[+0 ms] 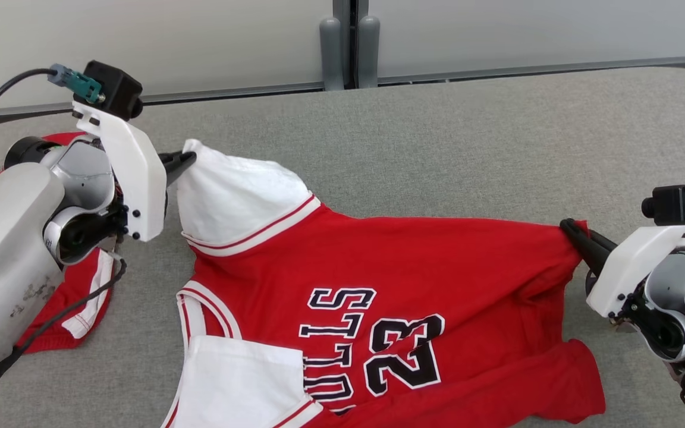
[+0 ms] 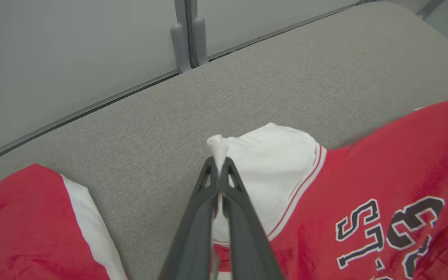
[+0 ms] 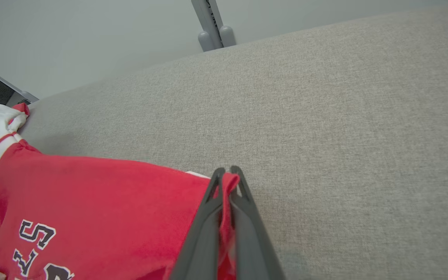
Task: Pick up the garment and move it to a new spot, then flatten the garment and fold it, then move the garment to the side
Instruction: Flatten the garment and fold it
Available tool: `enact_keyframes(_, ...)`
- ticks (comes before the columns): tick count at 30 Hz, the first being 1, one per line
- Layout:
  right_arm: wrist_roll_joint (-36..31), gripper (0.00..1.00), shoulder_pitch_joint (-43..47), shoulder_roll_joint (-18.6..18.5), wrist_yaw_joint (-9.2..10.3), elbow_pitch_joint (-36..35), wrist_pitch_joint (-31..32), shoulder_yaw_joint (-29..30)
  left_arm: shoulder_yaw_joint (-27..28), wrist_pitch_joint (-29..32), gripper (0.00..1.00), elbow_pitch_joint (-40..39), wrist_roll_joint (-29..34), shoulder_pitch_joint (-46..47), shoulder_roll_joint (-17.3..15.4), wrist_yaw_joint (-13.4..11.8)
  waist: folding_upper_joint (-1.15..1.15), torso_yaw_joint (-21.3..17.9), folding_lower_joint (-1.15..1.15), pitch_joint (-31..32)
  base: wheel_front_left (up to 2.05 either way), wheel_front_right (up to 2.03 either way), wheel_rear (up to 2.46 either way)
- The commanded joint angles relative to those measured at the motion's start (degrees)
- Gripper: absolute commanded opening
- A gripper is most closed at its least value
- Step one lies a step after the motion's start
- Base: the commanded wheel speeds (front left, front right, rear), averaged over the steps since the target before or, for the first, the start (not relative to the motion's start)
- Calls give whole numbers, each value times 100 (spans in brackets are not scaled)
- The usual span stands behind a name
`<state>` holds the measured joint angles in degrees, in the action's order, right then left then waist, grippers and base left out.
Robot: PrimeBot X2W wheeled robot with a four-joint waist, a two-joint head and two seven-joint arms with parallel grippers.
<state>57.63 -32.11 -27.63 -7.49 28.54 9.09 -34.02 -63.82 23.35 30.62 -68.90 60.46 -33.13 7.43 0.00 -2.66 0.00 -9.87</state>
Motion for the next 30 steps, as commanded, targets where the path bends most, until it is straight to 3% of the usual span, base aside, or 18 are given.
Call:
enact_keyframes(1,38,0,121,-72,-2,-41,30,-16,-64,110,0,-118,-89,-58,-80,2,0,32,0,118,0,0,0)
enact_keyframes(12,92,0,579,-314,-1,-22,212,87,-447,1334,0,-1393,-733,-377,-781,1,0,191,0,442,0,0,0)
enact_keyframes(30,61,0,913,-672,-1,-511,629,115,-756,2655,0,-3081,-1409,-957,-1295,-585,0,365,0,499,0,0,0)
